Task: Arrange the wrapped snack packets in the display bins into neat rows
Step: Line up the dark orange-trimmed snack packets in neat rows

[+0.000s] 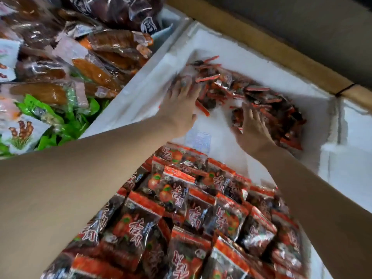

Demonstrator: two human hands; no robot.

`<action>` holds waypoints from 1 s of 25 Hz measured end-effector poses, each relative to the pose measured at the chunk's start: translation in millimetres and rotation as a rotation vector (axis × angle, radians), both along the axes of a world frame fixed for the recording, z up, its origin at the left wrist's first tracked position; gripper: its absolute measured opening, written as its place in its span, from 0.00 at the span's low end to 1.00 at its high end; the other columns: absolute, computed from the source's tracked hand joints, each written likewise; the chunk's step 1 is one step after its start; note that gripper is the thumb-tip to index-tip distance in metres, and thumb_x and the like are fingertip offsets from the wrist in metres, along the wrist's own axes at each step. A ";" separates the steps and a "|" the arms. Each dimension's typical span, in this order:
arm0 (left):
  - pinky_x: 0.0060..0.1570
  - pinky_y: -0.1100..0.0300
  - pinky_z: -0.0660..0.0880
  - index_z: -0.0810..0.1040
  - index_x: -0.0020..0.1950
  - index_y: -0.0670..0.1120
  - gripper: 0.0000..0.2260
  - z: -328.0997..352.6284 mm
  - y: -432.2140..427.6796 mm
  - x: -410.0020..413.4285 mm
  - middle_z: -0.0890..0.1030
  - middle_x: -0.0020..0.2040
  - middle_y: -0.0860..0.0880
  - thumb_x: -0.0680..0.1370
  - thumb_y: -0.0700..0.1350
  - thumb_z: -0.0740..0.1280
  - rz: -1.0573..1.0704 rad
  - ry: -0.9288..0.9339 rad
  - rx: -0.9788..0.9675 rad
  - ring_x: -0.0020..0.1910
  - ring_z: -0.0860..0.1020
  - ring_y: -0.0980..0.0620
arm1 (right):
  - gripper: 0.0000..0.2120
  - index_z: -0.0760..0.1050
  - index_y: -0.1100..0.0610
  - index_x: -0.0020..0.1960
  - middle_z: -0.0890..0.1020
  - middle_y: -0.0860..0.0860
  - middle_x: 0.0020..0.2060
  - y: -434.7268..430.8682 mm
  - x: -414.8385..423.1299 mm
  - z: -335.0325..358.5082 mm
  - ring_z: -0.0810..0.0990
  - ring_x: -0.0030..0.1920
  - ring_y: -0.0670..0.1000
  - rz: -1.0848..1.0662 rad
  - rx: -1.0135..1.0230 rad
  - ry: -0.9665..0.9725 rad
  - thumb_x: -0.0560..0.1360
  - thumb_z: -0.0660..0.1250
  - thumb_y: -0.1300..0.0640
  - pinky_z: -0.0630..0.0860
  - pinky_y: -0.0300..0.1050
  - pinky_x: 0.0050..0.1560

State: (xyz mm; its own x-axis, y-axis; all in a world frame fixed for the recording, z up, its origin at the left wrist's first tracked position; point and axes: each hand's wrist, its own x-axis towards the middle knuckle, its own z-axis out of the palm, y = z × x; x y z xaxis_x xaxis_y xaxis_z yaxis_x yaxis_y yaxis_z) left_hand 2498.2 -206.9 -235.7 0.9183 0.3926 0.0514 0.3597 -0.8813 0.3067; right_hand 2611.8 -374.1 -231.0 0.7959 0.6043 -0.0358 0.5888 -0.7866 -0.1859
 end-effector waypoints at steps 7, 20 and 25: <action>0.72 0.48 0.57 0.61 0.75 0.46 0.26 -15.3 18.0 -2.1 0.61 0.75 0.45 0.78 0.48 0.63 -0.032 -0.051 -0.119 0.75 0.55 0.43 | 0.33 0.49 0.55 0.77 0.54 0.52 0.76 24.7 -21.4 -16.9 0.55 0.74 0.55 0.200 0.036 0.019 0.78 0.62 0.56 0.53 0.46 0.72; 0.40 0.58 0.75 0.73 0.54 0.43 0.10 16.6 -21.4 -13.2 0.77 0.41 0.47 0.82 0.48 0.60 0.273 -0.635 -1.394 0.38 0.77 0.50 | 0.27 0.63 0.59 0.71 0.68 0.55 0.65 47.0 -79.0 11.1 0.69 0.64 0.47 0.463 0.581 0.203 0.74 0.66 0.63 0.65 0.33 0.65; 0.39 0.61 0.80 0.70 0.58 0.42 0.07 19.9 9.2 -53.4 0.79 0.48 0.45 0.81 0.42 0.61 0.328 -0.760 -1.332 0.38 0.82 0.54 | 0.17 0.70 0.55 0.64 0.77 0.49 0.58 59.0 -56.5 11.7 0.76 0.54 0.44 0.103 0.601 0.335 0.76 0.66 0.60 0.73 0.31 0.51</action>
